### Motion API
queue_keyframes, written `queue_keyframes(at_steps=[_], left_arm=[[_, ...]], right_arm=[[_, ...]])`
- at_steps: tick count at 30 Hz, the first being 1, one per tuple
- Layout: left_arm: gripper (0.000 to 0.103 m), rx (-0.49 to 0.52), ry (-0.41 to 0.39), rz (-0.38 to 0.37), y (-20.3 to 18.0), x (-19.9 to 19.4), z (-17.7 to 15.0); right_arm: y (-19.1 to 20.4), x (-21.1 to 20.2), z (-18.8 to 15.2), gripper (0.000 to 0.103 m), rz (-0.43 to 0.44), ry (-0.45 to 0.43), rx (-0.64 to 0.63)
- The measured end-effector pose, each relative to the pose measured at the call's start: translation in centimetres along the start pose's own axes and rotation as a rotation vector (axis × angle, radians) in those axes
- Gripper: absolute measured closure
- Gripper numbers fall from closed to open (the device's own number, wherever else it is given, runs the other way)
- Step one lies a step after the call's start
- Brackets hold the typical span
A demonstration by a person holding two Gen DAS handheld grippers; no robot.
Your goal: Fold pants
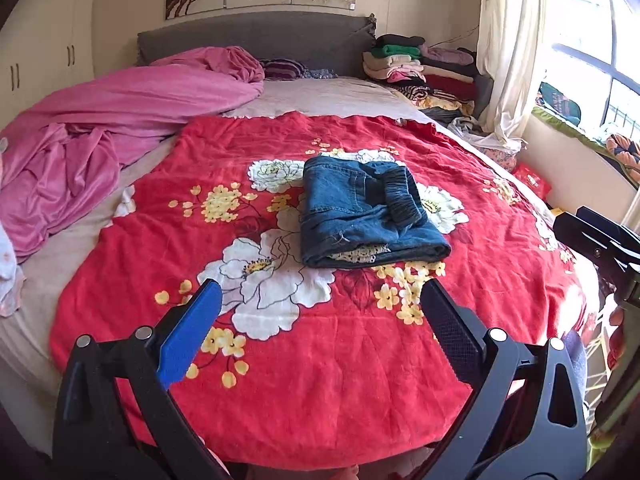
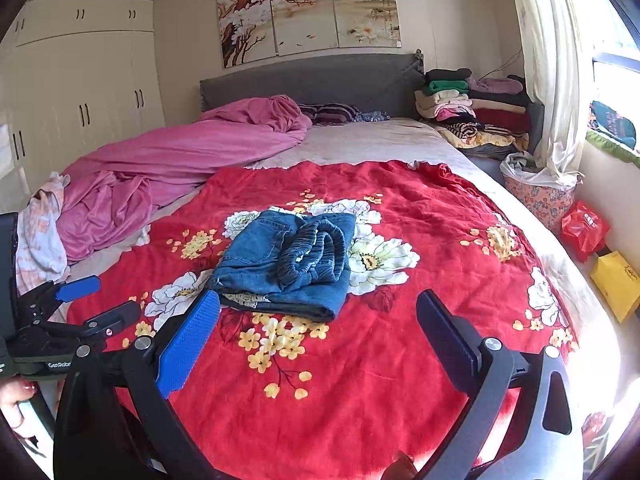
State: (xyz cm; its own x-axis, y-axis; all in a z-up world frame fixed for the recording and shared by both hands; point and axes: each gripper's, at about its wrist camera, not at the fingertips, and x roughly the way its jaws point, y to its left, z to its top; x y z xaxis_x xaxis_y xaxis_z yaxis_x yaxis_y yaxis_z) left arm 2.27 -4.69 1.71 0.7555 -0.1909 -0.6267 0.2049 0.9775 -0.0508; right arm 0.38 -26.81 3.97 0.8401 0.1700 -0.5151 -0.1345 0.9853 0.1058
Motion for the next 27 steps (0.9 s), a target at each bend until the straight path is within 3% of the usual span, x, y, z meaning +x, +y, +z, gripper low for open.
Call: queue_keyframes(at_steps=[10, 17, 27], left_arm=[[0.01, -0.002, 0.032, 0.035, 0.9, 0.3, -2.4], [0.01, -0.039, 0.029, 0.028, 0.8, 0.4, -3.3], [0.01, -0.013, 0.043, 0.022, -0.4, 0.9, -4.1]], right_arm=[[-0.3, 0.2, -2.7, 0.005, -0.032, 0.037, -0.002], [-1.1, -0.3, -4.0, 0.005, -0.062, 0.044, 0.027], [-1.1, -0.1, -4.6, 0.005, -0.064, 0.059, 0.024]])
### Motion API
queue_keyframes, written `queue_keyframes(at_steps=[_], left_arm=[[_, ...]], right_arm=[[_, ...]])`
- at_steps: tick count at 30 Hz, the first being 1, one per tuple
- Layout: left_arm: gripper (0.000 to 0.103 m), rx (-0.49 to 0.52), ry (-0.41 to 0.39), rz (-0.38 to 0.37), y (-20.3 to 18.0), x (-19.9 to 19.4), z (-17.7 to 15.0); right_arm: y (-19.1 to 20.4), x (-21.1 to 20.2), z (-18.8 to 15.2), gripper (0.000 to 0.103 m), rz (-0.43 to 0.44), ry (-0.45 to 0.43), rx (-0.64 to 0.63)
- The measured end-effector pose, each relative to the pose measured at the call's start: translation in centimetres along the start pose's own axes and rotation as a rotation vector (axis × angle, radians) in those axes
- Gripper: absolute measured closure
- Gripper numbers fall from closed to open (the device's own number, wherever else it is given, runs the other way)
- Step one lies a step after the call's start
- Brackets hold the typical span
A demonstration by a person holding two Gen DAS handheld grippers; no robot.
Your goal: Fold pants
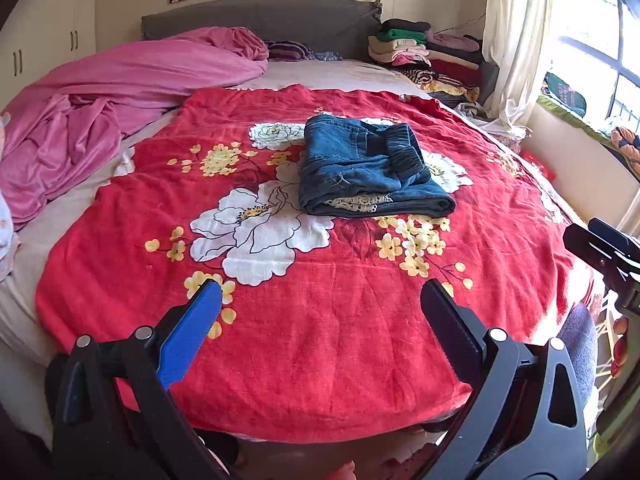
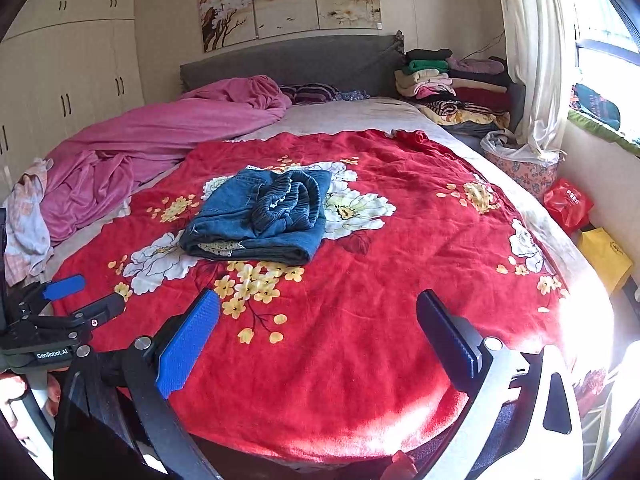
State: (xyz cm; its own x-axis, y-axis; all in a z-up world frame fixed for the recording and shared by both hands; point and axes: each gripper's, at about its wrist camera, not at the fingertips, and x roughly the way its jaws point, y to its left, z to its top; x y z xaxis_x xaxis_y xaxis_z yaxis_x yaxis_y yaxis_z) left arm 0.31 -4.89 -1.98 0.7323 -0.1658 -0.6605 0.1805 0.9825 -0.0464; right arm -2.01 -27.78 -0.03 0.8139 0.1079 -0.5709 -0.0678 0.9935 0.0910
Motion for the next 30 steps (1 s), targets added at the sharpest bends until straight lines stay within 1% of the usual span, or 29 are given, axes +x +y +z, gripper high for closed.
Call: queue_keyframes(at_steps=[14, 22, 27, 30], left_arm=[[0.01, -0.003, 0.01, 0.001, 0.0, 0.5, -0.3], [0.01, 0.0, -0.018, -0.001, -0.2, 0.8, -0.7], [0.01, 0.008, -0.012, 0.005, -0.5, 1.3, -1.0], [0.01, 0.006, -0.007, 0.005, -0.4, 1.4, -1.1]], right_arm=[[0.9, 0.8, -0.8, 0.005, 0.011, 0.02, -0.023], [1.3, 1.2, -1.7, 0.005, -0.002, -0.011, -0.05], [1.2, 2.1, -2.5, 0.005, -0.005, 0.018, -0.047], [1.2, 2.0, -2.5, 0.005, -0.011, 0.015, -0.045]])
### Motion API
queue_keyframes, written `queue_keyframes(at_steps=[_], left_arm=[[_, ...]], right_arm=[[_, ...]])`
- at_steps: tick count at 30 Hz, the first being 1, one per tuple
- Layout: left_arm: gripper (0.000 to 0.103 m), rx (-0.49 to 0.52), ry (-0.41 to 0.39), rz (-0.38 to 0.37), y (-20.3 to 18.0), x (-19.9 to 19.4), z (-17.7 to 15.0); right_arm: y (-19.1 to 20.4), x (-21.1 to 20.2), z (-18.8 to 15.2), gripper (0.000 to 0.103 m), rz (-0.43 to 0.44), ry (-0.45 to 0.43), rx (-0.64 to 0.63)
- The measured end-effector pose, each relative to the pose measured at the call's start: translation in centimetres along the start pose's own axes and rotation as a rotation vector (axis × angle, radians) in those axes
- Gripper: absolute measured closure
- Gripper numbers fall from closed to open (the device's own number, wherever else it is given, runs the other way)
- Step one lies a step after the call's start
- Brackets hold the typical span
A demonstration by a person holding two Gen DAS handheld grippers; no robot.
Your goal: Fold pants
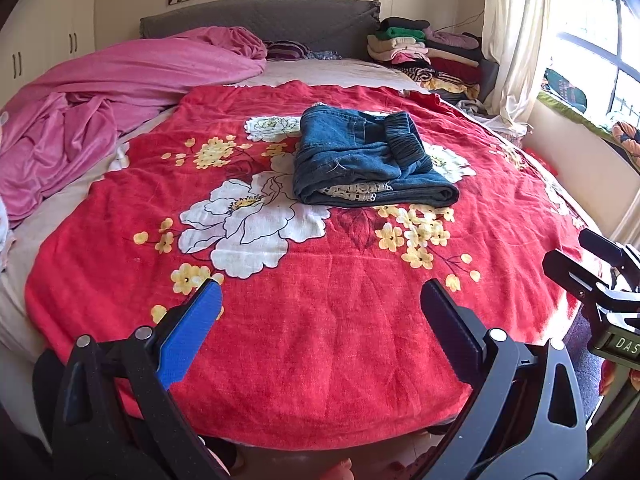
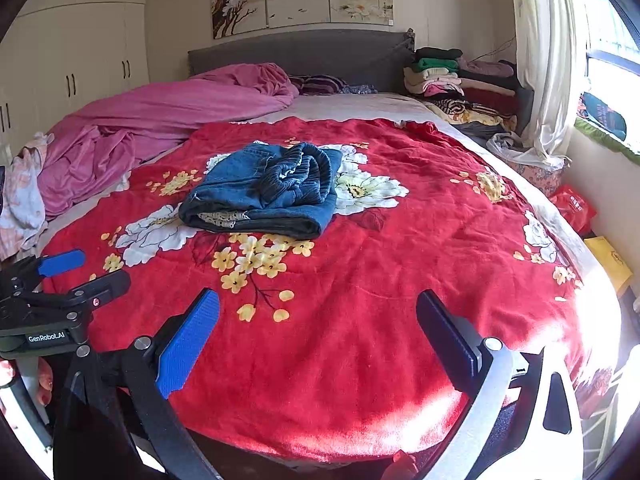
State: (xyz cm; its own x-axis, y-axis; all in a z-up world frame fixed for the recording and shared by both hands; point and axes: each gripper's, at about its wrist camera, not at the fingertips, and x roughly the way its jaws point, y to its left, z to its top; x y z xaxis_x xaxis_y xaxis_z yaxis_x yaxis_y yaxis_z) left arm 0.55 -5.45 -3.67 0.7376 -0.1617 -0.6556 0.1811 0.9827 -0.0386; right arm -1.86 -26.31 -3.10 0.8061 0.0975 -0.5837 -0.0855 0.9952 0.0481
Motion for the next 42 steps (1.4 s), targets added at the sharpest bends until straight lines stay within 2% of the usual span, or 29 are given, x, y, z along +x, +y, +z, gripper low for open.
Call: queue_keyframes(at_steps=[42], left_arm=[[0.01, -0.005, 0.003, 0.029, 0.0, -1.0, 0.2]], right_arm=[[0.3, -1.1, 0.4, 0.005, -0.015, 0.008, 0.002]])
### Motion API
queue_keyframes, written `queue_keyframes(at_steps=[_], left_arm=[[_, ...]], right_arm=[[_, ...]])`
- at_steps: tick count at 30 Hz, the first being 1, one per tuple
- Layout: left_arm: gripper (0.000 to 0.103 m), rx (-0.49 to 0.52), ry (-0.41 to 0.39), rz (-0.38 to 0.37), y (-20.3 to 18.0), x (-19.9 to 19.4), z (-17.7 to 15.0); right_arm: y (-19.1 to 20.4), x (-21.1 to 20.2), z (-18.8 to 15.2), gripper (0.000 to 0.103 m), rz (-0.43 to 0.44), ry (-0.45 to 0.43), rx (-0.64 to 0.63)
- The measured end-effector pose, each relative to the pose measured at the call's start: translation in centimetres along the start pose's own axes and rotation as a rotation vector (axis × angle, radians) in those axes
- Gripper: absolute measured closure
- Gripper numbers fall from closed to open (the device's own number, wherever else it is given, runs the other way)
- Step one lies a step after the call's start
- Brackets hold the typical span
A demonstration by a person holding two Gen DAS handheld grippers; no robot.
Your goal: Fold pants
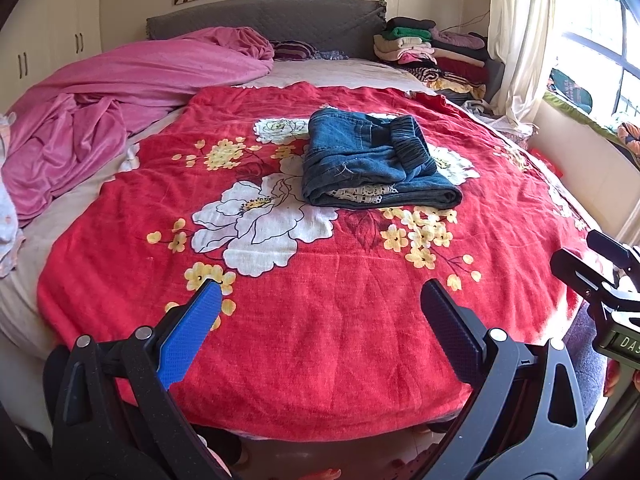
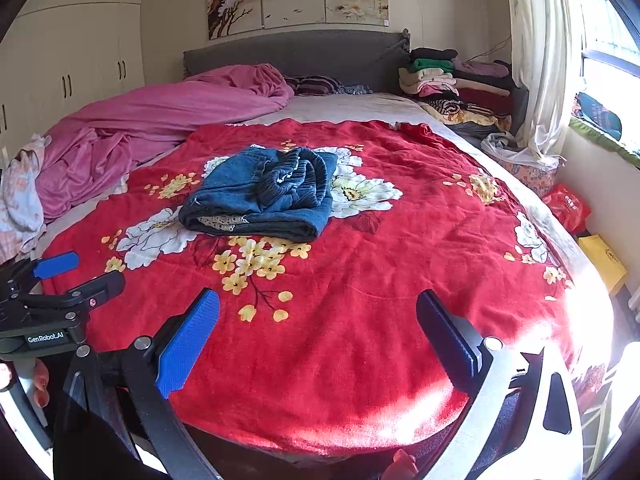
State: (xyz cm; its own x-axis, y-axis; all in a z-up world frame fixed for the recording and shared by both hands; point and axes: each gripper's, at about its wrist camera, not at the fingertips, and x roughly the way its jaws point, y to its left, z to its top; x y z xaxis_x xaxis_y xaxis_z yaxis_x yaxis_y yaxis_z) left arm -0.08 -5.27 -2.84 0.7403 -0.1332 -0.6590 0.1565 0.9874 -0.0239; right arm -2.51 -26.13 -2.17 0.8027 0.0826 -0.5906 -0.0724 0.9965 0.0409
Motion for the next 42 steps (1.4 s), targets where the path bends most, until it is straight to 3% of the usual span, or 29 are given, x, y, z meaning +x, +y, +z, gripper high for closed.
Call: queue_keyframes(at_steps=[42], left_arm=[[0.01, -0.011, 0.029, 0.012, 0.35, 0.05, -0.19]], right_arm=[[0.16, 0.15, -0.35, 0.005, -0.005, 0.005, -0.008]])
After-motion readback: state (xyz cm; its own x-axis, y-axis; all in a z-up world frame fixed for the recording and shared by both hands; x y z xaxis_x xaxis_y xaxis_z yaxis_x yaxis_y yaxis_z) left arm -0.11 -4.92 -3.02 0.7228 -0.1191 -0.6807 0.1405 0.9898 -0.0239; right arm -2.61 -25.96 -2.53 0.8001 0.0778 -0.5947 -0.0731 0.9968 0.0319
